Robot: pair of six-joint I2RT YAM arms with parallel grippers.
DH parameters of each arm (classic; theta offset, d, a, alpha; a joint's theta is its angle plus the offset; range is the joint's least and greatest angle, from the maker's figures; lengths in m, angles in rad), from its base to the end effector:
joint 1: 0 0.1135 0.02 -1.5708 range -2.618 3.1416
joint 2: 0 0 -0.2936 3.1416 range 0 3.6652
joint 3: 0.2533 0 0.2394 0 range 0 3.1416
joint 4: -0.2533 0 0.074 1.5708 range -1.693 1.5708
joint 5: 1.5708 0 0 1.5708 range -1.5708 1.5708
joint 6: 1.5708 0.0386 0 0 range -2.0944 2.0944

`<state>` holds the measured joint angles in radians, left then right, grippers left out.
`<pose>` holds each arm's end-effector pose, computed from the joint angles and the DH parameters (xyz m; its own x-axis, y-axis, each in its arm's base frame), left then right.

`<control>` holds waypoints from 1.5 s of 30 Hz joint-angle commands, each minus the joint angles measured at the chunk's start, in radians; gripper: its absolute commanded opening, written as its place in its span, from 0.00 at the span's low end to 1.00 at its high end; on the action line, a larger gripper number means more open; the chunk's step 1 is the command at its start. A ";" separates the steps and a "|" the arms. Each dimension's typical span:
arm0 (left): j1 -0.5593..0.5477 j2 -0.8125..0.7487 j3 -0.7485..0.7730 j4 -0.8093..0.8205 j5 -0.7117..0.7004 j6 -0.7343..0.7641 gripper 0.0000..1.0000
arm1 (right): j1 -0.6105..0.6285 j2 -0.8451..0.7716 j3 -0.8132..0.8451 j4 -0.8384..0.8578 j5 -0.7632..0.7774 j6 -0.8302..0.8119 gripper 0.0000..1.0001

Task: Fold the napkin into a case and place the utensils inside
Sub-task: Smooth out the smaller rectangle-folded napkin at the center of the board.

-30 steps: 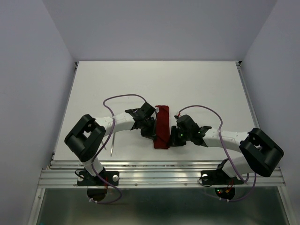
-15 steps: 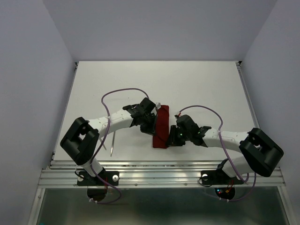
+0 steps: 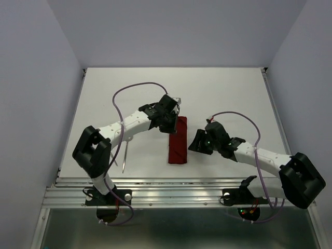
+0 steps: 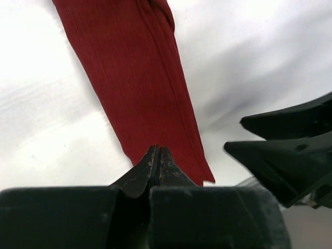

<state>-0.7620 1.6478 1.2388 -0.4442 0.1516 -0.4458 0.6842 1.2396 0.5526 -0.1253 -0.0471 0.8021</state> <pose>0.2512 -0.2478 0.2846 -0.8170 0.1905 -0.5443 0.4456 0.8077 -0.3862 0.1687 0.1399 0.2088 -0.8629 0.2228 -0.4536 -0.0520 0.8537 0.5182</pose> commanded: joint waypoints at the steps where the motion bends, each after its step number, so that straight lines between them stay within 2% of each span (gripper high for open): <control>1: 0.006 0.098 0.112 -0.005 -0.084 -0.008 0.00 | -0.132 -0.014 0.033 -0.001 0.055 -0.023 0.53; 2: 0.007 0.121 0.157 -0.002 -0.087 -0.008 0.00 | -0.177 0.009 0.043 0.006 0.056 -0.030 0.51; 7: 0.027 0.283 0.274 -0.025 -0.084 -0.007 0.00 | -0.247 0.125 0.160 0.021 0.061 -0.105 0.42; 11: 0.050 0.302 0.275 0.012 -0.077 -0.021 0.00 | -0.247 0.248 0.321 0.019 0.056 -0.165 0.31; 16: 0.101 0.316 0.251 0.091 -0.006 -0.040 0.00 | -0.247 0.394 0.452 0.015 -0.020 -0.253 0.24; 25: 0.127 0.368 0.260 0.168 0.109 -0.067 0.00 | -0.216 0.509 0.635 -0.048 -0.042 -0.386 0.27; 33: 0.136 0.388 0.254 0.194 0.155 -0.074 0.00 | -0.160 0.564 0.685 -0.062 -0.016 -0.432 0.30; 45: 0.150 0.431 0.257 0.213 0.189 -0.074 0.00 | -0.141 0.626 0.730 -0.091 -0.011 -0.465 0.29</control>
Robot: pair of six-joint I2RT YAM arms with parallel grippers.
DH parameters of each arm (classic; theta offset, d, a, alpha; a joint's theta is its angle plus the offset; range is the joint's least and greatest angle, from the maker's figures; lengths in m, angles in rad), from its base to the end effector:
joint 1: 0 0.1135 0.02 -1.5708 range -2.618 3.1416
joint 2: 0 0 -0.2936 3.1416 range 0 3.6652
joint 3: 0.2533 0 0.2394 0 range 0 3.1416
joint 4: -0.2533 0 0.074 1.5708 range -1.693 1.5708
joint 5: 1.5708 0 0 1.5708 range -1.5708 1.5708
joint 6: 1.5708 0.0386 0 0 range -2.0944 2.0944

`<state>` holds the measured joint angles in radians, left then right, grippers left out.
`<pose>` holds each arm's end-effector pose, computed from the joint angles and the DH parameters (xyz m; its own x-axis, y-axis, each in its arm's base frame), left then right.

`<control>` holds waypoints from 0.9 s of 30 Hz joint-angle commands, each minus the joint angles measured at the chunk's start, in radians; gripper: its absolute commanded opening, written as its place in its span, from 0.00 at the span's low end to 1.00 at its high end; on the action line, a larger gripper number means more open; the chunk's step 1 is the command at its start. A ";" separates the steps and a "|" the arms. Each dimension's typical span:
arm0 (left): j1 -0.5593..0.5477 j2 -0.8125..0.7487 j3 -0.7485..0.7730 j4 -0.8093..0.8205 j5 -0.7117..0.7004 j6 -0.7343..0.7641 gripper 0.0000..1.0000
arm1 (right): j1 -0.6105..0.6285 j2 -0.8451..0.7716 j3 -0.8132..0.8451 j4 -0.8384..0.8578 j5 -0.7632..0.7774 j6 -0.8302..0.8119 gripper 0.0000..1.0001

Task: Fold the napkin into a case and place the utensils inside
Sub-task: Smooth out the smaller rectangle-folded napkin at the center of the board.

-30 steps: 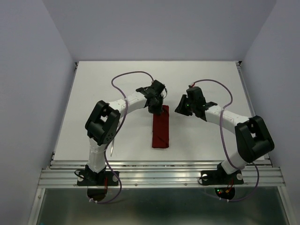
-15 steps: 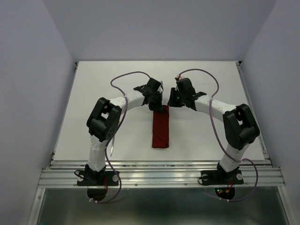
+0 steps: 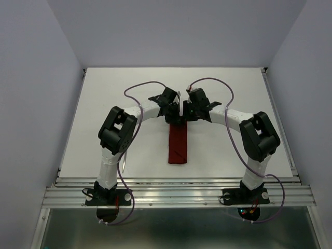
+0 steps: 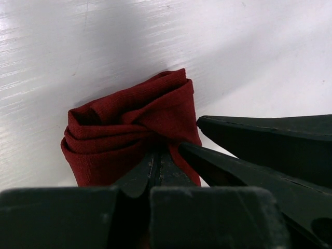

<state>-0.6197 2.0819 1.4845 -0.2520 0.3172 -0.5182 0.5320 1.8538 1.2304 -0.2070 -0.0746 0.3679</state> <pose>0.3692 -0.2782 0.2057 -0.8874 0.0550 -0.4577 0.3223 0.7840 -0.5306 0.3442 0.2059 0.2258 -0.7911 -0.0495 -0.6097 -0.2836 0.9128 0.2940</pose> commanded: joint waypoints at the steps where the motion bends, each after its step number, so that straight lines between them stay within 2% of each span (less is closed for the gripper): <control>1: 0.008 -0.002 0.011 0.023 0.023 -0.002 0.00 | 0.011 0.019 0.057 -0.014 0.022 -0.033 0.29; 7: 0.014 0.001 0.005 0.028 0.028 0.000 0.00 | 0.020 0.038 0.064 -0.014 0.039 -0.035 0.29; 11: 0.017 0.004 0.005 0.033 0.028 0.000 0.00 | 0.020 0.042 0.066 -0.012 0.058 -0.029 0.26; 19: 0.018 0.013 0.008 0.048 0.040 -0.005 0.00 | 0.020 0.024 0.054 -0.006 0.070 -0.008 0.01; 27: 0.018 0.040 0.020 0.075 0.060 -0.014 0.00 | 0.020 -0.039 -0.002 0.041 0.061 0.045 0.01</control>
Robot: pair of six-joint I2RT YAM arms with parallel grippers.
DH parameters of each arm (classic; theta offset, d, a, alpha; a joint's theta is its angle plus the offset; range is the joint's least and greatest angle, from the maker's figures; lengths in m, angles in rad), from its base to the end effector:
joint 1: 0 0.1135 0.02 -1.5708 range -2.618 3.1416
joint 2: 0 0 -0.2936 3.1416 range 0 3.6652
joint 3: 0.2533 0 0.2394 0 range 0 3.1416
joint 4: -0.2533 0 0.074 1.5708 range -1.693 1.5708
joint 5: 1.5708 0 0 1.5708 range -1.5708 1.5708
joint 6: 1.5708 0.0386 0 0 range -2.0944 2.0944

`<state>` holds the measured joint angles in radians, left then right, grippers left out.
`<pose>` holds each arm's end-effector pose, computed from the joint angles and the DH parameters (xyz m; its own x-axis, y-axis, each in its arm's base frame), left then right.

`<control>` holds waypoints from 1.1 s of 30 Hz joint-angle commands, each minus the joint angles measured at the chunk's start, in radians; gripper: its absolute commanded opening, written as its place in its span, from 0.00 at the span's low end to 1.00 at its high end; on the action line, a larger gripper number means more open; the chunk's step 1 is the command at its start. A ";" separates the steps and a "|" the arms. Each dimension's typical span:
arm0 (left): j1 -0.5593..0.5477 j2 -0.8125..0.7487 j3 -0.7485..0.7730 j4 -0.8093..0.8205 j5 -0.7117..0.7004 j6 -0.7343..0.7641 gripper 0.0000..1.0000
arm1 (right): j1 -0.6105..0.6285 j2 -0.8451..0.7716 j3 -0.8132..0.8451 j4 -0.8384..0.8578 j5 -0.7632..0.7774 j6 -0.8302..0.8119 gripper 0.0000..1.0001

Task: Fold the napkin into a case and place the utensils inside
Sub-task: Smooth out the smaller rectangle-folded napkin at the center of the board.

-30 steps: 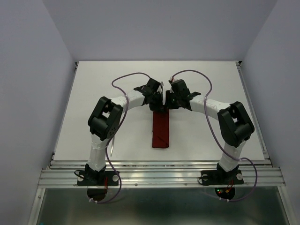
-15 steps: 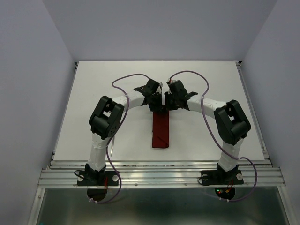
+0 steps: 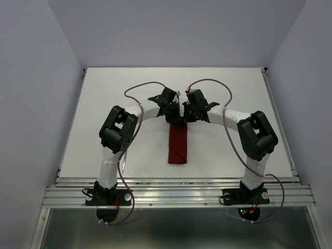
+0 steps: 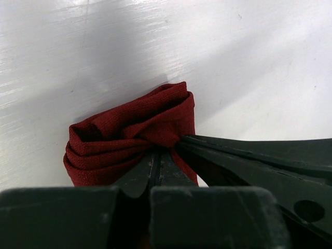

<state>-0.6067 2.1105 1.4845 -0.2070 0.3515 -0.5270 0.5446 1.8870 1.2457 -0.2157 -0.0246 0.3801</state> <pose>0.3769 -0.2778 0.1966 -0.8903 0.0431 -0.4533 0.3214 0.7647 -0.5585 0.3473 0.2115 0.2169 -0.7977 -0.0495 -0.6011 -0.2539 0.9316 0.2602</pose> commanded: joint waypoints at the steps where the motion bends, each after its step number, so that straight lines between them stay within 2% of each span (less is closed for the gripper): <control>1: 0.005 0.014 0.020 0.035 0.027 -0.007 0.00 | 0.008 -0.075 -0.020 0.053 0.006 0.034 0.01; 9: 0.005 0.020 0.026 0.101 0.070 -0.047 0.00 | 0.008 -0.086 -0.043 0.068 -0.017 0.068 0.01; 17: 0.007 -0.076 -0.056 0.189 0.075 -0.048 0.00 | 0.008 -0.094 -0.069 0.068 0.020 0.106 0.01; 22: 0.012 -0.150 -0.116 0.172 0.078 -0.018 0.00 | 0.008 -0.098 -0.083 0.068 0.068 0.117 0.01; 33: 0.022 -0.175 -0.156 0.115 0.060 0.038 0.00 | 0.008 -0.108 -0.085 0.068 0.075 0.120 0.01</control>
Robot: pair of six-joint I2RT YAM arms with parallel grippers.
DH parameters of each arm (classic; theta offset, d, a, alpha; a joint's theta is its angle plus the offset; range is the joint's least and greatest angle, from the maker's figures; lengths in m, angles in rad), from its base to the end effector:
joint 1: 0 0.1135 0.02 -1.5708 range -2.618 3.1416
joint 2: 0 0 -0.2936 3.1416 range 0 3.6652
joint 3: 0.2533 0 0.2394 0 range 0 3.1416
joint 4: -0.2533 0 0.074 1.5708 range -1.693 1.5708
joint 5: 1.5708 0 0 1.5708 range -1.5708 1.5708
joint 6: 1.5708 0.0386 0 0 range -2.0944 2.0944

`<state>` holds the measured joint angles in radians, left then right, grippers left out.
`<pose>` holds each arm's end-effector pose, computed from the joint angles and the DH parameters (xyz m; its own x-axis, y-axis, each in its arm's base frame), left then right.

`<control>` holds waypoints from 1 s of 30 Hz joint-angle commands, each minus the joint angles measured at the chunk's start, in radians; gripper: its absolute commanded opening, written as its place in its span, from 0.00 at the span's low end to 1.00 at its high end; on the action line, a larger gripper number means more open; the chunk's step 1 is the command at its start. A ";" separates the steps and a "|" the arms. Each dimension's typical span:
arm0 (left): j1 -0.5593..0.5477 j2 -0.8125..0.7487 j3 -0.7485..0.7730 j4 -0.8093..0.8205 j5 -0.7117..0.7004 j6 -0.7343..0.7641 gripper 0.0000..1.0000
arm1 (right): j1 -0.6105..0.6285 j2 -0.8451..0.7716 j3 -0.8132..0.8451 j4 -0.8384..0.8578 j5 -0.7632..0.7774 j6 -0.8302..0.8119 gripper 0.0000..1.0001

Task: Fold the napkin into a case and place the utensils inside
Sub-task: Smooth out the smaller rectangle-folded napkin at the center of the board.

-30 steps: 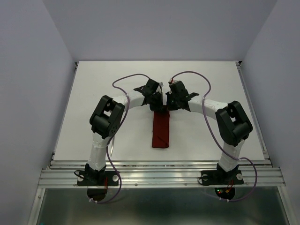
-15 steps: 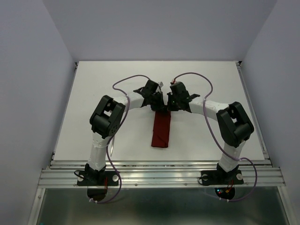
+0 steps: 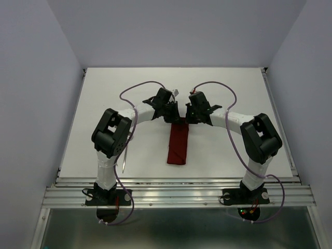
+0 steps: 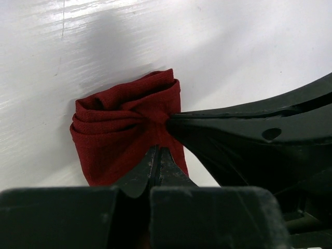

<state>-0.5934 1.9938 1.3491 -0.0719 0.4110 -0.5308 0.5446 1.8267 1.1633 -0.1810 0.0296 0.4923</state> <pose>0.3597 -0.2612 0.2180 -0.8555 0.0173 -0.5174 0.3818 0.6961 -0.6080 0.3330 0.2004 0.2179 -0.8003 0.0676 -0.5958 -0.1393 0.9455 0.2944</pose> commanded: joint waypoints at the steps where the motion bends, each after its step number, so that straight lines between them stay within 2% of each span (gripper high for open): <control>1: 0.007 -0.056 -0.019 -0.037 0.005 0.057 0.00 | 0.008 -0.049 -0.002 0.034 0.021 0.008 0.01; 11: 0.007 -0.033 0.001 -0.134 0.084 0.161 0.00 | 0.008 -0.043 0.010 0.032 0.015 0.014 0.01; 19: 0.006 0.075 0.039 -0.109 0.106 0.140 0.00 | 0.008 -0.041 0.015 0.031 0.006 0.019 0.01; 30: 0.007 0.117 0.102 -0.059 0.106 0.088 0.00 | 0.008 -0.040 0.004 0.026 0.000 0.023 0.01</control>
<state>-0.5854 2.0941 1.4109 -0.1623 0.5282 -0.4324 0.5446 1.8263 1.1633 -0.1799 0.0303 0.5026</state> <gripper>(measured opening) 0.026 0.015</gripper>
